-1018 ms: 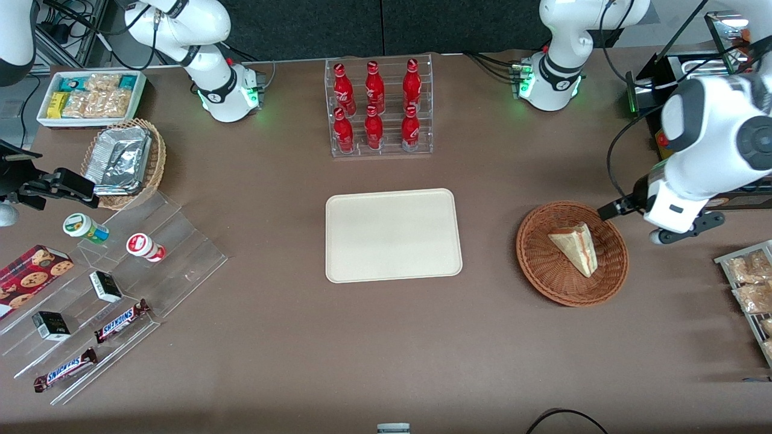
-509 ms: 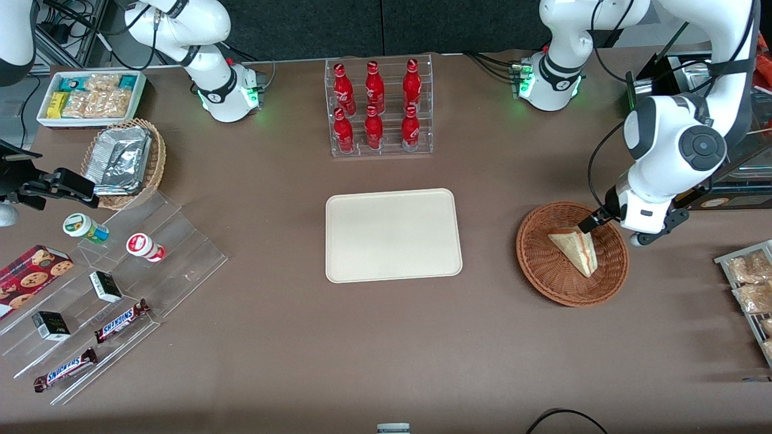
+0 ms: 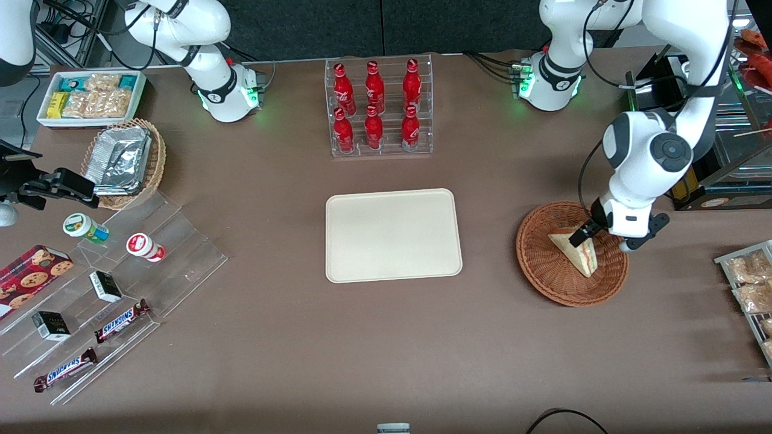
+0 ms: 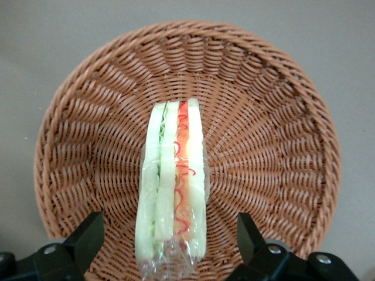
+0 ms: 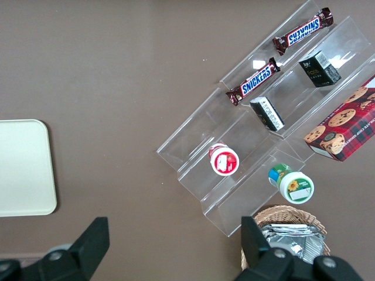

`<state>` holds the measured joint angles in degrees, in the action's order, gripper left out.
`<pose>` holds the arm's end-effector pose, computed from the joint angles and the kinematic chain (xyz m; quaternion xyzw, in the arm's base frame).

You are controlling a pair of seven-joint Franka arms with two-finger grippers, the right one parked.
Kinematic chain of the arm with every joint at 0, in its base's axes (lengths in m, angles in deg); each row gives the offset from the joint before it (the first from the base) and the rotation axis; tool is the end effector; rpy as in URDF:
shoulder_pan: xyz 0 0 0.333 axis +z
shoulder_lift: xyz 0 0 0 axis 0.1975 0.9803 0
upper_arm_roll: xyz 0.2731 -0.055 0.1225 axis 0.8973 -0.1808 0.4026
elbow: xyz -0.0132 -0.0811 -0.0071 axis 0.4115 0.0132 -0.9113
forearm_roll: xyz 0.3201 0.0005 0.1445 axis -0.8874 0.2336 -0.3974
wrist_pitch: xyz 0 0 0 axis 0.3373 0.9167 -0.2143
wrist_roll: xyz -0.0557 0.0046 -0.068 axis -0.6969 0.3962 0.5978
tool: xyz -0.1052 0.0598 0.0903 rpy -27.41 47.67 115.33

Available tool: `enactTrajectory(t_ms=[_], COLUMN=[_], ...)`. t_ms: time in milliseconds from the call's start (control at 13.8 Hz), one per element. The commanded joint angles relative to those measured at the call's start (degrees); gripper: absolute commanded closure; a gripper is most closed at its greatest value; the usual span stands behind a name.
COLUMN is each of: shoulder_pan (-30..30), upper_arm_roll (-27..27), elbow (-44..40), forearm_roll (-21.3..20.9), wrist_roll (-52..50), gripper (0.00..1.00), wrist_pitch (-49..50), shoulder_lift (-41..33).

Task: Place sandwich from basket to tray
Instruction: 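Lower the left gripper and close it on the sandwich's wrapped edge, then lift the sandwich and carry it with the left gripper over the cream tray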

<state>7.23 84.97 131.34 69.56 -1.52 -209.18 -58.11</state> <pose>0.4971 -0.0328 0.2586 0.9507 0.3073 0.0398 0.0144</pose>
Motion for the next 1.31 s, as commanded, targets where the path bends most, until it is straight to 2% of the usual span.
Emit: enactTrajectory(t_ms=[0, 73, 145, 218, 291, 364, 727, 945, 1091, 1236], shoulder_pan=[-0.5, -0.6, -0.6, -0.6, -0.6, -0.6, -0.7, -1.1, -1.6, -4.0], upper_arm_roll=[0.1, 0.1, 0.1, 0.1, 0.1, 0.1, 0.1, -2.2, -2.4, -2.3], elbow=[0.1, 0.1, 0.1, 0.2, 0.2, 0.2, -0.5, -3.6, -7.5, -14.4], forearm_roll=[1.8, 1.8, 1.8, 1.8, 1.8, 1.6, 1.4, 1.4, 1.4, 0.9], wrist_roll=[-1.0, -1.0, -1.0, -1.0, -0.9, -0.7, 0.0, -1.4, -1.6, -1.5], gripper=[0.00, 0.00, 0.06, 0.34, 0.69, 0.99, 1.00, 1.00, 1.00, 1.00], wrist_pitch=[-1.5, -1.6, -1.6, -1.7, -1.6, -1.6, -0.8, 1.7, 8.2, 18.9], shoulder_lift=[1.4, 2.2, 2.7, 2.8, 2.8, 2.8, 2.8, 3.7, 3.3, 3.5])
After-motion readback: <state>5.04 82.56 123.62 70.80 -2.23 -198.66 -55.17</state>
